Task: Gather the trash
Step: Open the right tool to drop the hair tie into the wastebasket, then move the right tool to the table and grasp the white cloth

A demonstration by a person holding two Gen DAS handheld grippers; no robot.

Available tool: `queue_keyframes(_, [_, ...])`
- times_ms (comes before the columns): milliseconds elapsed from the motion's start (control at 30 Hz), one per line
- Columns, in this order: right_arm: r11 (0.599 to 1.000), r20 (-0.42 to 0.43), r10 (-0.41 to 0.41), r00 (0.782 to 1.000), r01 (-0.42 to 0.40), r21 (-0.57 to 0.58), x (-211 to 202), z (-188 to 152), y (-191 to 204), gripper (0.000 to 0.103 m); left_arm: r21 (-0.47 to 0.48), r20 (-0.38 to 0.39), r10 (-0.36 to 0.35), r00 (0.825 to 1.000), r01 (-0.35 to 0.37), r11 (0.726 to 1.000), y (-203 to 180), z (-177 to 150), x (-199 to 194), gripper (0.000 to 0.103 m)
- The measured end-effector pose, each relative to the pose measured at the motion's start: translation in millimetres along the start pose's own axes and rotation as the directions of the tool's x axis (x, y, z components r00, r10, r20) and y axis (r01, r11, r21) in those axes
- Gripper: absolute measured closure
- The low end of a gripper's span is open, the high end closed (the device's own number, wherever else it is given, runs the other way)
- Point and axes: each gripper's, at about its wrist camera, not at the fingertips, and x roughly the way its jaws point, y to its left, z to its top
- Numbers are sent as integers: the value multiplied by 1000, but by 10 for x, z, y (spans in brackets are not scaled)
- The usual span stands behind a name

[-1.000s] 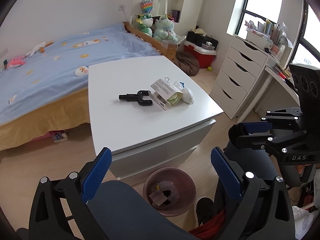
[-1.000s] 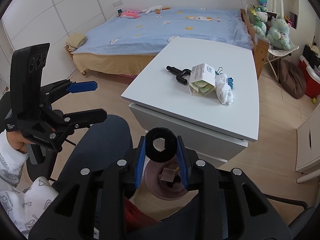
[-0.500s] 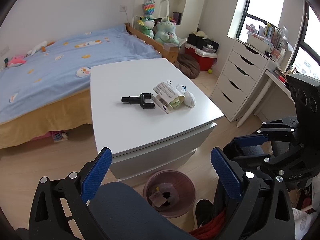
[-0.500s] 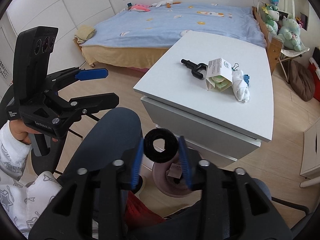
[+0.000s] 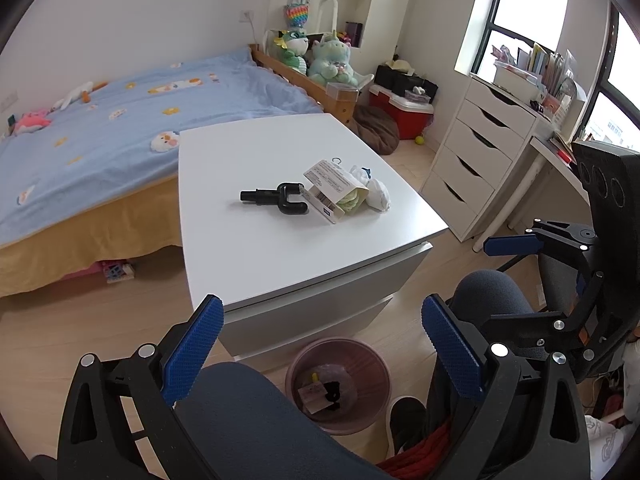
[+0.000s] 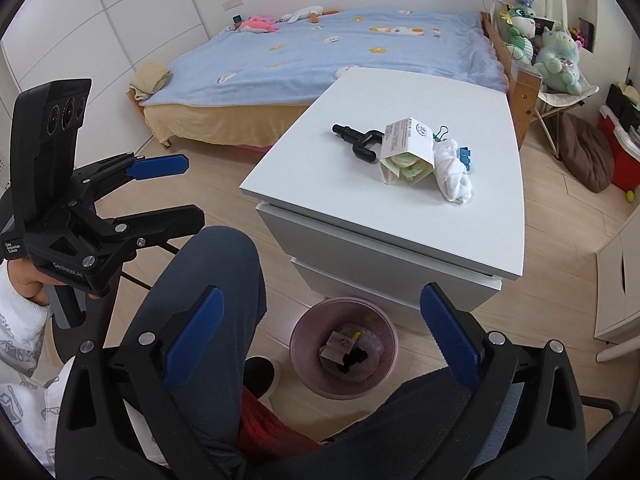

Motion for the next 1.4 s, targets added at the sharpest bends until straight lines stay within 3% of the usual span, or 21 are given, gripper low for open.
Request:
queue_keyframes(433, [999,22,-37,999,36,24,-1,66,-167,6,-5,-2,1,1000,-1,1000,-27,16,114,8])
queue_keyframes(700, [992,43,-125,991,125,-4,57,316,-444,6,3,19,0,1000,-1,1000,-57,151,164,8])
queue_keyframes(967, [984,-8,-169,986,169,-52,277,618,-729,6,-7,13,0,1000,0,1000,-24,156,173,8])
queue_keyframes(1400, [968,-129,-214,968,192,-160,817,821,-961,6,-32,-2,15,1000,-15,999,90,156,183,8])
